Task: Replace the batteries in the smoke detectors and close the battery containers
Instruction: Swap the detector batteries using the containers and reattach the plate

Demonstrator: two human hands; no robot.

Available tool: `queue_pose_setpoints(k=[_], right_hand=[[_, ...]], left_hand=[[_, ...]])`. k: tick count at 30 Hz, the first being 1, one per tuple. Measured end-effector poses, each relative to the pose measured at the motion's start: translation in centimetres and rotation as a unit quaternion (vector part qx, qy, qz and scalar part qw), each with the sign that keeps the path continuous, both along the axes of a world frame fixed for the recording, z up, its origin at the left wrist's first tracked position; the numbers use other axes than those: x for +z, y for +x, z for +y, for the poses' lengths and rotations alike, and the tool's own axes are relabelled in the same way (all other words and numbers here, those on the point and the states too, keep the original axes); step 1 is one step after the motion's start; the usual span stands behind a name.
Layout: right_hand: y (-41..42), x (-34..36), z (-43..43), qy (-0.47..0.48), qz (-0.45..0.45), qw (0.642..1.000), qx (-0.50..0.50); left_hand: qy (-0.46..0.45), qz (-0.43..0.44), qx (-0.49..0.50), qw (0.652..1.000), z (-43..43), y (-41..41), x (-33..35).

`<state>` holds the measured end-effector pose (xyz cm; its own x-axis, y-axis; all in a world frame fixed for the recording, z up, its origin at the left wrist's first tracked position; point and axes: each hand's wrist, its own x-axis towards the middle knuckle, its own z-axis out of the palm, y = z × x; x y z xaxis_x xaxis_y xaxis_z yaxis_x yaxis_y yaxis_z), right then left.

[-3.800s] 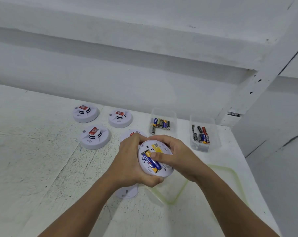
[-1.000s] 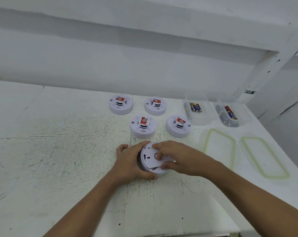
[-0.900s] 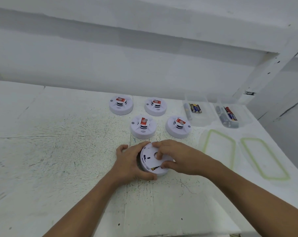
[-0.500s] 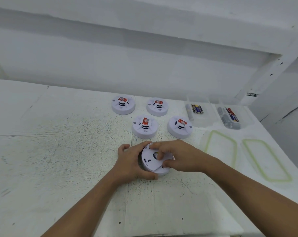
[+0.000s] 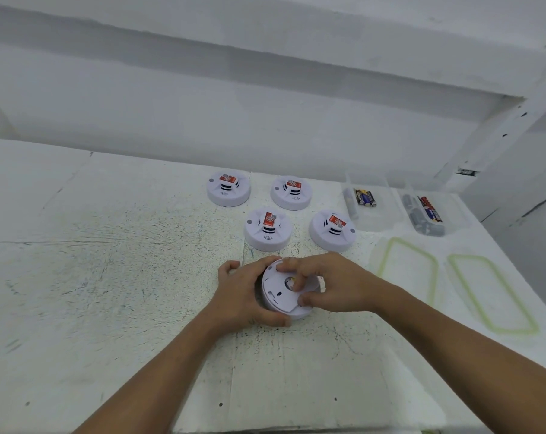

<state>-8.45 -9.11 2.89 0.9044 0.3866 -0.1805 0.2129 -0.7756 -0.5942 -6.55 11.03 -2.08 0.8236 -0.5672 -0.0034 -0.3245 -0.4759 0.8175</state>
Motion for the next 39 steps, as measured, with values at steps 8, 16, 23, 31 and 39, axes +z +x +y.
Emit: queue_pose_setpoints(k=[8,16,23,31,39], right_hand=[[0.1,-0.4,-0.1,-0.002,0.0,1.0,0.013],[0.1,-0.6,0.1,-0.046,-0.008,0.998,0.033],[-0.3,-1.4,-0.2,-0.058,-0.009,0.997,0.041],[-0.9,-2.0,0.1,-0.049,-0.031,0.997,0.059],[-1.9,-2.5,1.1,-0.035,-0.012,0.999,-0.023]], left_hand=[[0.007,-0.004,-0.006,1.0,0.0,0.2,-0.4],[0.005,-0.006,-0.006,1.0,0.0,0.3,-0.5],[0.004,-0.006,-0.004,1.0,0.0,0.2,-0.2],[0.0,-0.015,0.003,1.0,-0.1,0.1,-0.1],[0.001,-0.028,0.009,1.0,-0.2,0.0,-0.4]])
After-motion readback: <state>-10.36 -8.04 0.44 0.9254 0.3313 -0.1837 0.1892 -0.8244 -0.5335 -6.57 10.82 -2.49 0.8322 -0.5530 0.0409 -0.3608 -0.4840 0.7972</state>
